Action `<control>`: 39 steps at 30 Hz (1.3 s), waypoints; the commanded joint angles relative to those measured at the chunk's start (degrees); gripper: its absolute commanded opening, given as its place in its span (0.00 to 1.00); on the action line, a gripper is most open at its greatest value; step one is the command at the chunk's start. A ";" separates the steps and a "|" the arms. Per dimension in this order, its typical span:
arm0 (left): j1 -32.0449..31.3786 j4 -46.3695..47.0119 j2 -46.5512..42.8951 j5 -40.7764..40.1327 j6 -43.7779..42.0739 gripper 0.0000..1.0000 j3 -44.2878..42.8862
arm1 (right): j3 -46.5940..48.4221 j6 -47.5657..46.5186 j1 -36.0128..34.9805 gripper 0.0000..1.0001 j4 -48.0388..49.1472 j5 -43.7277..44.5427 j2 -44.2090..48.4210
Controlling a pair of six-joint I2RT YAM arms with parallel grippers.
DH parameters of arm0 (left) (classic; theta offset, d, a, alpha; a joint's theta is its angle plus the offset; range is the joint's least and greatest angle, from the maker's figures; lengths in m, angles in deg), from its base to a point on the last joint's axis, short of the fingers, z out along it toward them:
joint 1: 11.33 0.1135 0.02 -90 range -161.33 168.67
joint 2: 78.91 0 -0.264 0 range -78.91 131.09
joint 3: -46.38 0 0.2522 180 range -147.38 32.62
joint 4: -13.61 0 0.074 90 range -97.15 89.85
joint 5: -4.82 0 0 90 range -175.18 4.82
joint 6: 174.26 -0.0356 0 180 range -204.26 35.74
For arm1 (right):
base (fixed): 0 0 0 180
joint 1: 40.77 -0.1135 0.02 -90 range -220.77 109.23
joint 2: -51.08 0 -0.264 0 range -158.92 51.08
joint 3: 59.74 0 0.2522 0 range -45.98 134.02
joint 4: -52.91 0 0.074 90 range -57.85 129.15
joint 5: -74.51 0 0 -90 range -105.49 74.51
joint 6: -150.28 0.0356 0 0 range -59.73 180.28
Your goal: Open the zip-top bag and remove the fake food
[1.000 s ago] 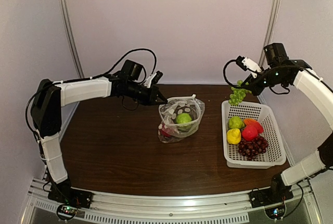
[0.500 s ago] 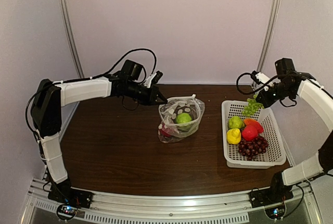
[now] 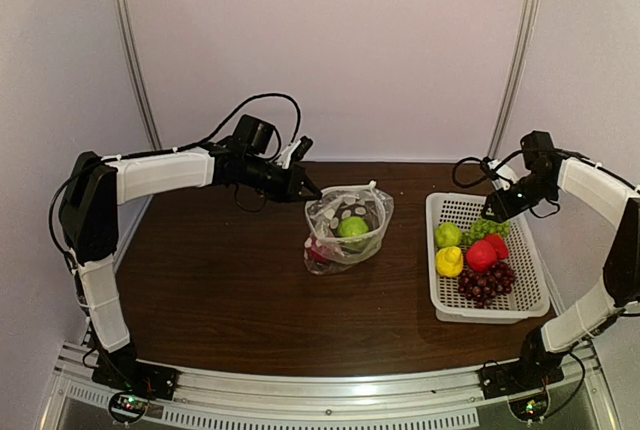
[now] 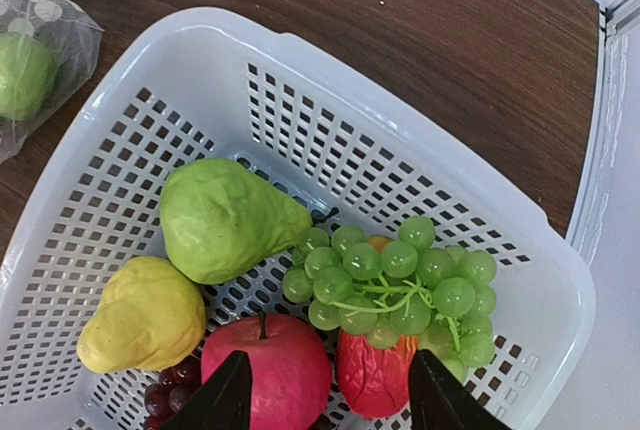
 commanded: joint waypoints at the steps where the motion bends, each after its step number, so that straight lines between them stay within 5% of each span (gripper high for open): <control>1: 0.16 0.88 0.11 0.48 -1.18 0.00 -0.34 | 3.34 0.76 0.07 0.55 -0.14 -4.75 1.29; 4: 0.15 0.89 0.02 0.74 -1.23 0.00 -0.43 | 5.76 0.79 -0.71 0.55 -1.49 -7.04 0.75; 11: 0.06 0.89 -0.15 2.67 -1.93 0.00 -0.89 | 13.32 -0.49 -15.71 0.52 -1.55 -11.27 -0.06; 23: -0.20 2.10 -0.36 2.93 -0.82 0.00 -0.04 | 28.31 -3.71 -40.04 0.44 -3.81 -6.07 -13.61; 39: 0.57 11.89 4.24 3.47 8.56 0.00 2.14 | 36.39 -2.38 -45.18 0.33 -2.56 10.54 -32.35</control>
